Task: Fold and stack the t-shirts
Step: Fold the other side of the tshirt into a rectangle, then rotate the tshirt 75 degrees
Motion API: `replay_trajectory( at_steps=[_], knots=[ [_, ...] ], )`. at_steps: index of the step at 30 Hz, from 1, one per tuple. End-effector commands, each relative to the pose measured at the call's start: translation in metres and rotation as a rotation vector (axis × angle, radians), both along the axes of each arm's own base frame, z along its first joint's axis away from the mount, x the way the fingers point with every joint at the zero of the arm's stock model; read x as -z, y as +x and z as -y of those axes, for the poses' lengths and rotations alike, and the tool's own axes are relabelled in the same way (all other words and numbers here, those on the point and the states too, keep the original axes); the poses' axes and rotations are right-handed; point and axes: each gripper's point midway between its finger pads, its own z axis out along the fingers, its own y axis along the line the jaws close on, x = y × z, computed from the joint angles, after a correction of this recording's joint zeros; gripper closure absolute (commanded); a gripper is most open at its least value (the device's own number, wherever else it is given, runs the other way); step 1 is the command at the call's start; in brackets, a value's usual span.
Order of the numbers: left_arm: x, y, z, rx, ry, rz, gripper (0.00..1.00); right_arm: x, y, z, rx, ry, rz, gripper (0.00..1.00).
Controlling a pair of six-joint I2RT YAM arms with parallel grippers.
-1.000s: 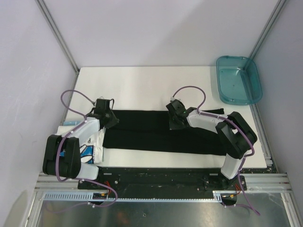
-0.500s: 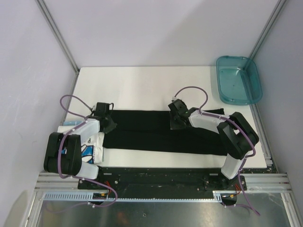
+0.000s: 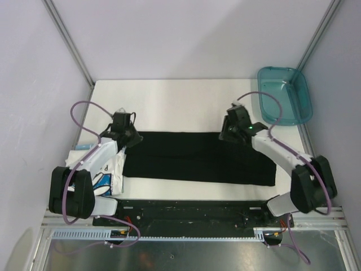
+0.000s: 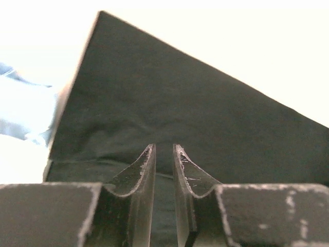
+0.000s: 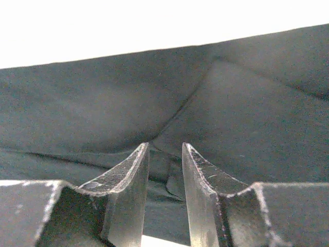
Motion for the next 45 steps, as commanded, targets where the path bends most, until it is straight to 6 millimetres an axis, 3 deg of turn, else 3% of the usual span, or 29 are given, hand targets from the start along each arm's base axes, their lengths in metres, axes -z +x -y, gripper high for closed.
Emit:
replay_trajectory(
  at_steps=[1, 4, 7, 13, 17, 23, 28, 35, 39, 45],
  knots=[
    [-0.039, 0.019, 0.041, 0.174, -0.037, 0.106, 0.75, -0.034, -0.001, 0.059, 0.181, -0.041, 0.053, 0.62],
    [-0.042, 0.023, 0.073, 0.274, -0.056, 0.1, 0.74, -0.038, -0.008, 0.097, 0.301, -0.05, 0.046, 0.61],
    [-0.033, 0.025, 0.097, 0.335, -0.083, 0.066, 0.73, -0.028, -0.022, 0.124, 0.419, -0.035, 0.004, 0.61],
    [-0.008, 0.013, 0.133, 0.463, -0.158, -0.029, 0.72, 0.015, -0.063, 0.151, 0.609, 0.064, -0.122, 0.56],
    [0.003, 0.0, 0.142, 0.499, -0.172, -0.07, 0.72, 0.024, -0.089, 0.165, 0.729, 0.122, -0.173, 0.55],
    [0.005, -0.004, 0.148, 0.517, -0.183, -0.077, 0.72, 0.029, -0.129, 0.167, 0.844, 0.15, -0.258, 0.45],
    [-0.003, -0.004, 0.152, 0.53, -0.197, -0.058, 0.72, 0.031, -0.151, 0.153, 0.888, 0.234, -0.328, 0.37],
    [-0.003, -0.004, 0.154, 0.537, -0.208, -0.059, 0.72, 0.04, -0.159, 0.152, 0.948, 0.259, -0.355, 0.38],
    [-0.005, -0.005, 0.155, 0.54, -0.215, -0.056, 0.72, 0.056, -0.164, 0.151, 0.977, 0.256, -0.395, 0.38],
    [-0.008, -0.006, 0.156, 0.545, -0.221, -0.047, 0.72, 0.068, -0.159, 0.153, 1.012, 0.271, -0.35, 0.37]
  ],
)
